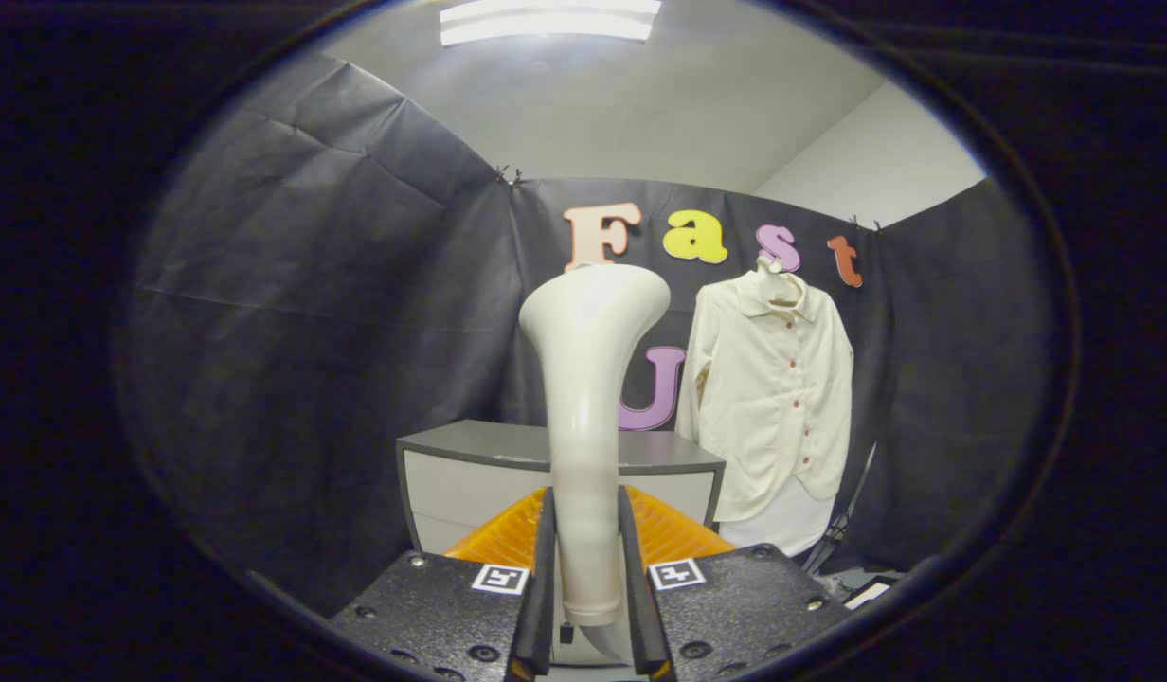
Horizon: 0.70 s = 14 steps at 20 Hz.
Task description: Iron the clothes twice with a garment steamer, once on the left side and once on the right side.
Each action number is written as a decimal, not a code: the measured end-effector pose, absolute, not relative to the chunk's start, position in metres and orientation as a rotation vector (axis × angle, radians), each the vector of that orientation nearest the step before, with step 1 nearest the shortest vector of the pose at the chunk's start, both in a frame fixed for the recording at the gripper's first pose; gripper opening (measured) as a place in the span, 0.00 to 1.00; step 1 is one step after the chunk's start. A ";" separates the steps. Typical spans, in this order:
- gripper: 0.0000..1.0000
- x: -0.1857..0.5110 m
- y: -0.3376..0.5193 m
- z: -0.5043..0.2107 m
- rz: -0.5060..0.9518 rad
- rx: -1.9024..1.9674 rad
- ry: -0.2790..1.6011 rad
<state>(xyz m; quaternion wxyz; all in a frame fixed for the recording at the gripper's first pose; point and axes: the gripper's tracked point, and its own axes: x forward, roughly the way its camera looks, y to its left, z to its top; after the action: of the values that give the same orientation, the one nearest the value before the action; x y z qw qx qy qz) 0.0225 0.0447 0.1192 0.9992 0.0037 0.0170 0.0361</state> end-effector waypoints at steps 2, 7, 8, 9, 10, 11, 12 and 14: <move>0.32 0.022 0.038 0.116 0.065 0.014 0.049; 0.32 0.021 0.025 0.114 0.038 -0.023 0.048; 0.32 0.021 0.025 0.113 0.039 -0.028 0.051; 0.32 0.021 0.026 0.112 0.042 -0.032 0.053; 0.32 0.022 0.026 0.111 0.044 -0.036 0.056; 0.32 0.023 0.027 0.110 0.046 -0.040 0.055; 0.32 0.023 0.028 0.110 0.050 -0.042 0.056; 0.32 0.022 0.030 0.110 0.056 -0.038 0.055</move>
<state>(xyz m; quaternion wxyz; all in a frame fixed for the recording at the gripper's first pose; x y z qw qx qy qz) 0.0219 0.0301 0.1096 0.9990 -0.0190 0.0276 0.0280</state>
